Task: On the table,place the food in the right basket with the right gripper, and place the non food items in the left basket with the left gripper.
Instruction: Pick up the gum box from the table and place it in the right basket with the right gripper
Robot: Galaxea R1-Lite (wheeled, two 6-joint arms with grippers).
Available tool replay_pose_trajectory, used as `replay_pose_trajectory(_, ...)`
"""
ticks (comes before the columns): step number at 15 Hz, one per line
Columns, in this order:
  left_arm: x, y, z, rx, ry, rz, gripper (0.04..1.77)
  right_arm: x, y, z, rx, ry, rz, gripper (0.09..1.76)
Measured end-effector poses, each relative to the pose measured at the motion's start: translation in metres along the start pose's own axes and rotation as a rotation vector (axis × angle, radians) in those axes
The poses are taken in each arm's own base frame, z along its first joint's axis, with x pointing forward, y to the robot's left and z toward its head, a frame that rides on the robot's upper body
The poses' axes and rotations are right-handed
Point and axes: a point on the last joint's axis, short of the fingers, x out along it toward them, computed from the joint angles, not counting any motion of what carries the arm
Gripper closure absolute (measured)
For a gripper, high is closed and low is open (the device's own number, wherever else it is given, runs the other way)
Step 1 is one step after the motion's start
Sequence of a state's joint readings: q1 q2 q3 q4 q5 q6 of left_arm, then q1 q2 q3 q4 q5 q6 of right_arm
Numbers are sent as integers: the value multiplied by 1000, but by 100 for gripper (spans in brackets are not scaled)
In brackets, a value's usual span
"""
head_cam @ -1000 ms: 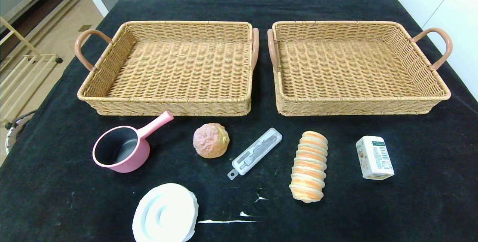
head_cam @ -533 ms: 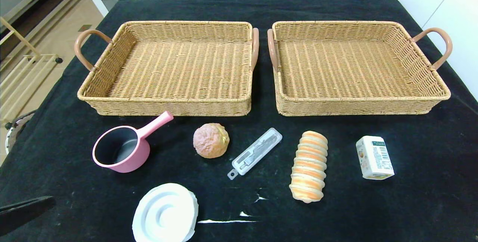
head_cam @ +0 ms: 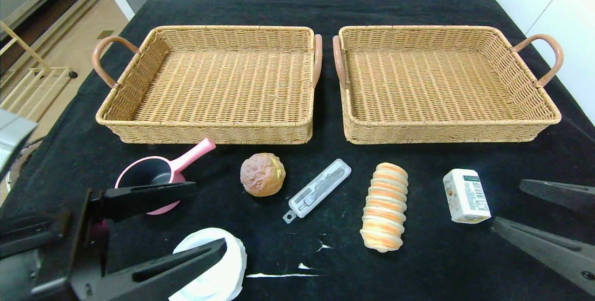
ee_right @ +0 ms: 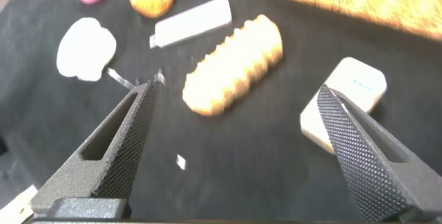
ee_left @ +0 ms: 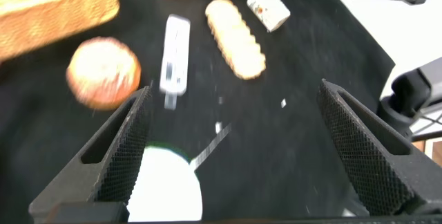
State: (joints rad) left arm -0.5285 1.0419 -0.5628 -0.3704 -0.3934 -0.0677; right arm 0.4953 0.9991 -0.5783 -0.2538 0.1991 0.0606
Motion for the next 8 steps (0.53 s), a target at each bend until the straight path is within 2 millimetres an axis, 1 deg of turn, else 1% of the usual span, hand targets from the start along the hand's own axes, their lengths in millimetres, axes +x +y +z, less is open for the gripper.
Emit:
replay_pose_trajectory(1, 12, 3, 0, 3, -4, -10, 9, 9, 0, 0, -12, 4, 11, 14)
replay_pose_trajectory(3, 26, 8, -5, -1, 22, -15, 9, 22, 1, -1, -27, 33, -26, 14)
replay_pose_trajectory(5, 32, 10, -9, -13, 45, -12, 9, 31, 2, -3, -34, 53, -41, 14)
replay_pose_trajectory(8, 34, 12, -12, -20, 60, -7, 9, 39, 1, -3, -41, 39, -44, 14)
